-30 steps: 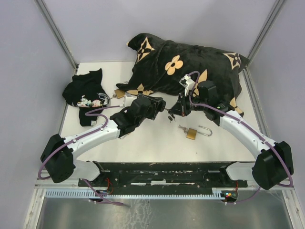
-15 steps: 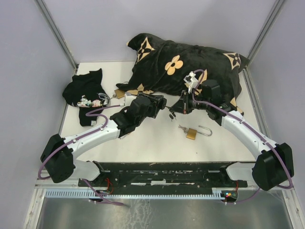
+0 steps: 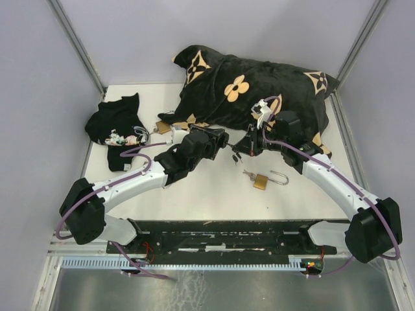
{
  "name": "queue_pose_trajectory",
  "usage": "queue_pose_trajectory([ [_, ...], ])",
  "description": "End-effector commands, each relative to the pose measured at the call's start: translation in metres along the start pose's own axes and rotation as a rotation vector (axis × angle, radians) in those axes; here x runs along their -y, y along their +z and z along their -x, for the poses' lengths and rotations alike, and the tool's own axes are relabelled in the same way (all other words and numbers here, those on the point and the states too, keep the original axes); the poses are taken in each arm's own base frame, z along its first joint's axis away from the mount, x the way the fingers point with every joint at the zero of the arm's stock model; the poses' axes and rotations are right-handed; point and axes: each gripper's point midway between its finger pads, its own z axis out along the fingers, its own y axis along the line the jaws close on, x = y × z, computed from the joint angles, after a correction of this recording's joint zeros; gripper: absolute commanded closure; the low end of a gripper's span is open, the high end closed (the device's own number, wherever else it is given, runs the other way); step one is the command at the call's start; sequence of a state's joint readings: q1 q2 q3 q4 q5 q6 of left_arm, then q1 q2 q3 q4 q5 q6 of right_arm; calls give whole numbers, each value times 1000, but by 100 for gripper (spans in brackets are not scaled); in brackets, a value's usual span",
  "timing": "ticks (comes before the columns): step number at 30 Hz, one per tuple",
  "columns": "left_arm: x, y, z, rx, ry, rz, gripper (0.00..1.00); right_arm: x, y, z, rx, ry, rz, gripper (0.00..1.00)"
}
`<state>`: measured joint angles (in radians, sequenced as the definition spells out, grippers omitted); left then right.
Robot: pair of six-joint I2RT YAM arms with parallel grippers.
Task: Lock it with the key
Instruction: Lock the lock.
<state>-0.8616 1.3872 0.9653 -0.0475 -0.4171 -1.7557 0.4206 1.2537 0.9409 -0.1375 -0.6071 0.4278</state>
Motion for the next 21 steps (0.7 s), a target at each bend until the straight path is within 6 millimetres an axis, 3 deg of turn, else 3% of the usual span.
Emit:
queue_pose_trajectory([
  [1, 51, -25, -50, -194, -95, -111, 97, -7, 6, 46, 168, -204, -47, 98],
  [5, 47, -24, -48, -182, -134, -103, 97, -12, 8, 46, 171, -286, -75, 98],
  [11, 42, -24, -46, -184, -145, -104, 97, -14, -1, 64, 252, -173, -53, 98],
  [16, 46, -25, -48, -166, -31, -94, 97, -7, 2, 61, 224, -178, -64, 98],
  [21, 40, -23, -71, -209, 37, -71, 97, -5, 7, 60, 228, -163, -50, 98],
])
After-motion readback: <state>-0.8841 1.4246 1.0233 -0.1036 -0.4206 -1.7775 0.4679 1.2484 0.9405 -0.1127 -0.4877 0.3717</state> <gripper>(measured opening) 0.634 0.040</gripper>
